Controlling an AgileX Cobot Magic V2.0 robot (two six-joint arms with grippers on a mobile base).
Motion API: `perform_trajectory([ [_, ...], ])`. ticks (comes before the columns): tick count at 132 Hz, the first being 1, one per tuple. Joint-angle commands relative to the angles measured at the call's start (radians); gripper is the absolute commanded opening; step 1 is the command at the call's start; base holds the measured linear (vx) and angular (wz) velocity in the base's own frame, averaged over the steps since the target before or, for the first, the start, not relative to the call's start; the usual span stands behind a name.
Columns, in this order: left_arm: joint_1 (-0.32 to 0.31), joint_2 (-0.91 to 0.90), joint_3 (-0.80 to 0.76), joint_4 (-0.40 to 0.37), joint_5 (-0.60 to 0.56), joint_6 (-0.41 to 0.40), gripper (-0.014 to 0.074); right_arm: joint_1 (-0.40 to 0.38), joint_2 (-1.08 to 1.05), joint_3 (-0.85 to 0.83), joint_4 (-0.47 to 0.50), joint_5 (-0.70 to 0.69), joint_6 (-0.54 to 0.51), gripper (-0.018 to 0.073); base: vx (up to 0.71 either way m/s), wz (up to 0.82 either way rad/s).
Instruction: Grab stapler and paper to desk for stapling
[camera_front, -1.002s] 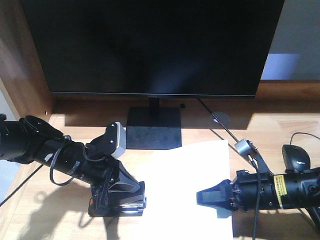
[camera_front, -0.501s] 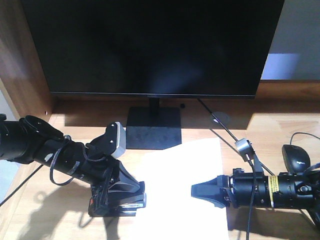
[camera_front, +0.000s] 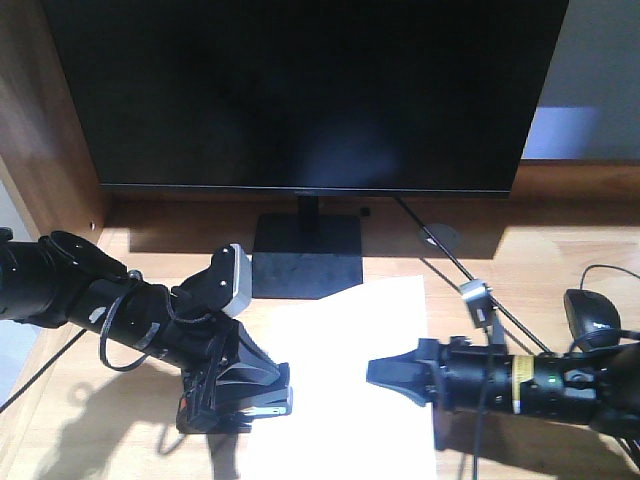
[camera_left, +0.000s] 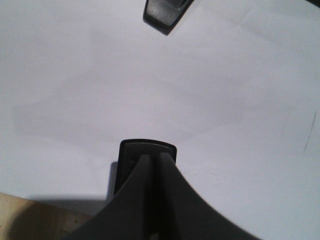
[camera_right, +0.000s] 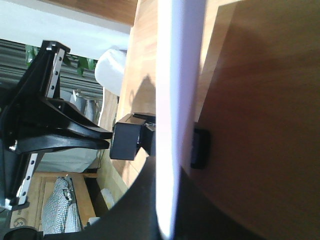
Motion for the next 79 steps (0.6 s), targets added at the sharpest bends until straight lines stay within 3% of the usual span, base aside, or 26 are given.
perform_trajectory([
  [1, -0.004, -0.042, -0.021, -0.046, 0.041, -0.007, -0.0006, 0.044, -0.022, -0.013, 0.087, -0.096, -0.044, -0.0002, 0.0, 0.0],
  [27, -0.004, -0.042, -0.021, -0.046, 0.041, -0.007, -0.0006, 0.085, 0.019, -0.013, 0.169, -0.093, -0.06, -0.0002, 0.0, 0.0],
  [79, -0.004, -0.042, -0.021, -0.046, 0.041, -0.007, -0.0006, 0.085, 0.038, -0.013, 0.159, -0.101, -0.071, -0.0002, 0.0, 0.0],
])
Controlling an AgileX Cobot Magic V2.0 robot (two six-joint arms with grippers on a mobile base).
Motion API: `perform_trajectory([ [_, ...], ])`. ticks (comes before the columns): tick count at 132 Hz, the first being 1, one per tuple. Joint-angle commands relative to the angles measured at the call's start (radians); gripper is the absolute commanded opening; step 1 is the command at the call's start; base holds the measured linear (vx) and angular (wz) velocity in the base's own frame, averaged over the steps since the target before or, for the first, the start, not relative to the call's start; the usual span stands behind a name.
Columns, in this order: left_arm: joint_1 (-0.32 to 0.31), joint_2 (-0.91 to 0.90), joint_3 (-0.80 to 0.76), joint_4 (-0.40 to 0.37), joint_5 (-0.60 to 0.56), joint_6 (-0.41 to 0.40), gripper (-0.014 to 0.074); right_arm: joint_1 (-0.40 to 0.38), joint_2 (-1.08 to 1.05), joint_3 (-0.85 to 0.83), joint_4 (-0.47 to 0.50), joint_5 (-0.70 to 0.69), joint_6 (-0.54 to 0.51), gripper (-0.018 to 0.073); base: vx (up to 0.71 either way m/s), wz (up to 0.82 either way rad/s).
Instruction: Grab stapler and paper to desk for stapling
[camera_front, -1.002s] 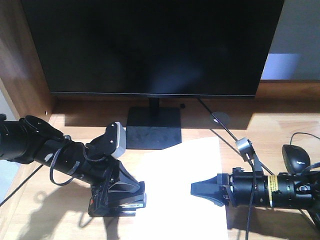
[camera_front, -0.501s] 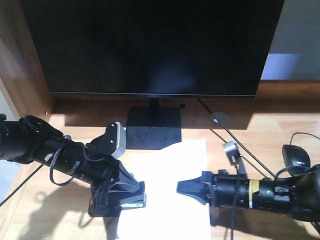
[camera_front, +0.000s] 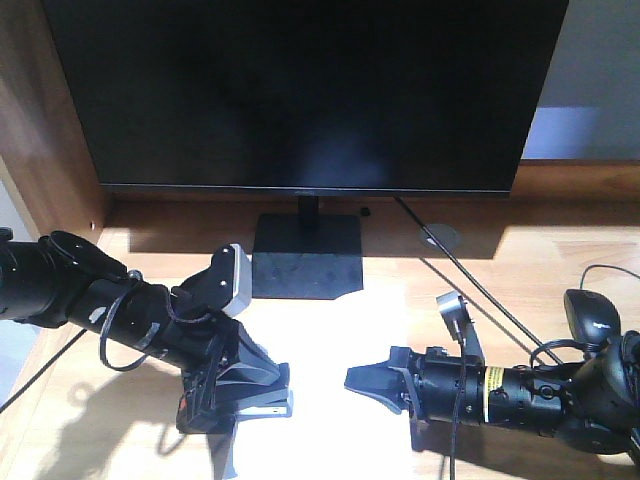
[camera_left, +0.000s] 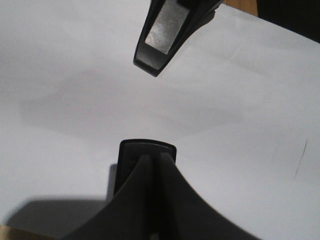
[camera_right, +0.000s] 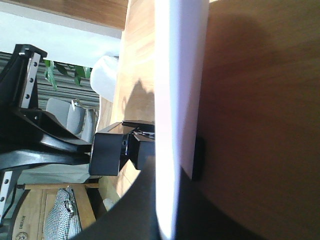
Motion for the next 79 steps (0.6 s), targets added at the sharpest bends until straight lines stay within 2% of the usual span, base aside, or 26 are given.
perform_trajectory([
  [1, -0.004, -0.042, -0.021, -0.046, 0.041, -0.007, -0.0006, 0.002, -0.037, -0.013, 0.009, -0.101, -0.015, -0.0002, 0.0, 0.0],
  [79, -0.004, -0.042, -0.021, -0.046, 0.042, -0.007, -0.0006, 0.002, -0.037, -0.013, 0.009, -0.101, -0.018, -0.0002, 0.0, 0.0],
])
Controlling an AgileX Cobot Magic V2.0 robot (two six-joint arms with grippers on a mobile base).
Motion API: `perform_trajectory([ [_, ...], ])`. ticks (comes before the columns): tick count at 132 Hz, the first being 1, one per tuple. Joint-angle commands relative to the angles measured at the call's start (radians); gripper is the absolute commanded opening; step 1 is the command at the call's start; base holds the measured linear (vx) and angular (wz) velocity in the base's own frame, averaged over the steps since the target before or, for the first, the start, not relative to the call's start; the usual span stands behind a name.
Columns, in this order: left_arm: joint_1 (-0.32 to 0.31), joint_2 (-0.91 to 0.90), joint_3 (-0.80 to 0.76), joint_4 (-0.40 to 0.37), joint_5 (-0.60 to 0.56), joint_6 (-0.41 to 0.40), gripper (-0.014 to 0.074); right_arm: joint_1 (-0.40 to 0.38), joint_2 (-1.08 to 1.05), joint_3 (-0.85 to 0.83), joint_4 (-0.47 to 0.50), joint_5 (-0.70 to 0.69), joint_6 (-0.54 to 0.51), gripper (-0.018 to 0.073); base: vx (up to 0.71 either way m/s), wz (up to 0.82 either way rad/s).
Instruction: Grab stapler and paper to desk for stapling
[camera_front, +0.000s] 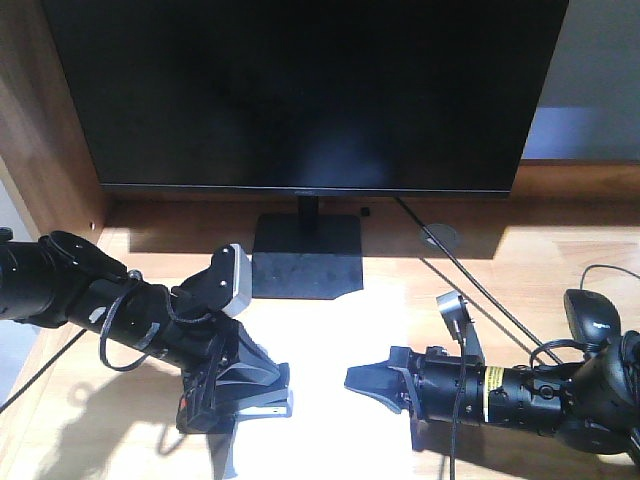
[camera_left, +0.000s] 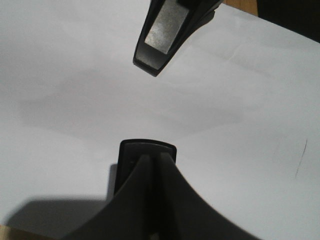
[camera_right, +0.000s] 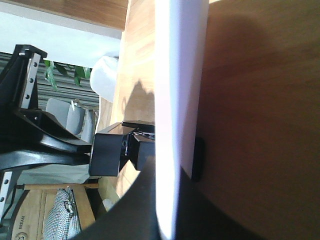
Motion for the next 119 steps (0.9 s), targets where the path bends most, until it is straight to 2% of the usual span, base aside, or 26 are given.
perform_trajectory([
  [1, -0.004, -0.042, -0.021, -0.046, 0.042, -0.007, -0.0006, 0.002, -0.037, -0.013, 0.006, -0.101, -0.015, -0.0002, 0.0, 0.0],
  [31, -0.004, -0.042, -0.021, -0.047, 0.033, -0.007, -0.0006, 0.002, -0.037, -0.013, 0.006, -0.101, -0.015, -0.0002, 0.0, 0.0],
  [47, -0.004, -0.036, -0.021, -0.046, 0.002, 0.017, -0.0006, 0.002, -0.037, -0.013, 0.006, -0.102, -0.015, -0.0002, 0.0, 0.0],
  [62, -0.004, -0.006, -0.02, -0.046, 0.015, 0.046, -0.0006, 0.002, -0.037, -0.013, 0.006, -0.106, -0.015, -0.0002, 0.0, 0.0],
  [91, -0.004, 0.076, -0.02, -0.034, 0.025, 0.05, -0.0006, 0.002, -0.037, -0.013, 0.011, -0.131, -0.015, -0.0002, 0.0, 0.0],
  [119, -0.004, 0.125, -0.02, 0.041, 0.005, 0.05, -0.0006, 0.002, -0.037, -0.013, 0.011, -0.131, -0.015, -0.0002, 0.0, 0.0],
])
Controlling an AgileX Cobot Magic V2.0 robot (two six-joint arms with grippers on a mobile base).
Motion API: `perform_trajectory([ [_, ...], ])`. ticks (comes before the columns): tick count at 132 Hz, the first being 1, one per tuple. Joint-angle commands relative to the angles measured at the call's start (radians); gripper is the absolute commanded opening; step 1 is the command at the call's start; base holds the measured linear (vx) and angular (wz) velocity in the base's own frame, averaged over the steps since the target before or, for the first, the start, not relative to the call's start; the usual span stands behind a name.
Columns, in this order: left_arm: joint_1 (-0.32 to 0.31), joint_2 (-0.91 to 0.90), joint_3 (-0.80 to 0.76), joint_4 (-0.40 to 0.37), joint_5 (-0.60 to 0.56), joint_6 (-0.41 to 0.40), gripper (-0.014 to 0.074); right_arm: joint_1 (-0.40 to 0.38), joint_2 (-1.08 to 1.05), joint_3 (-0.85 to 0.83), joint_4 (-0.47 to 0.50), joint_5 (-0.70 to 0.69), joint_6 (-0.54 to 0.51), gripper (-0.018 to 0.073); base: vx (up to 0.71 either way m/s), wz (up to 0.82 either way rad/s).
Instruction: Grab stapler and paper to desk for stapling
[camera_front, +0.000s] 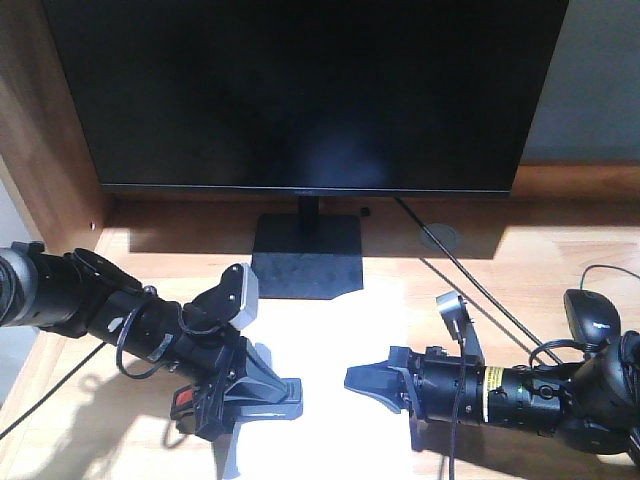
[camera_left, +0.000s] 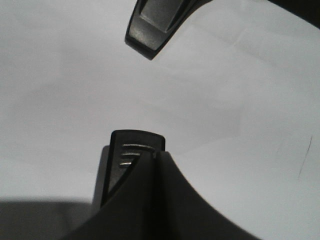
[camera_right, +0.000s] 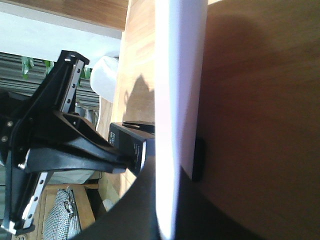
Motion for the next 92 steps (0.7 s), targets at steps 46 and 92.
perform_trajectory([
  [46, -0.004, -0.008, -0.007, 0.092, -0.045, 0.002, -0.0006, 0.002, -0.037, -0.013, 0.008, -0.131, -0.015, -0.0002, 0.0, 0.0],
  [92, -0.004, -0.143, -0.007, 0.092, -0.046, 0.0, -0.0006, 0.002, -0.037, -0.013, 0.008, -0.131, -0.015, -0.0002, 0.0, 0.0],
])
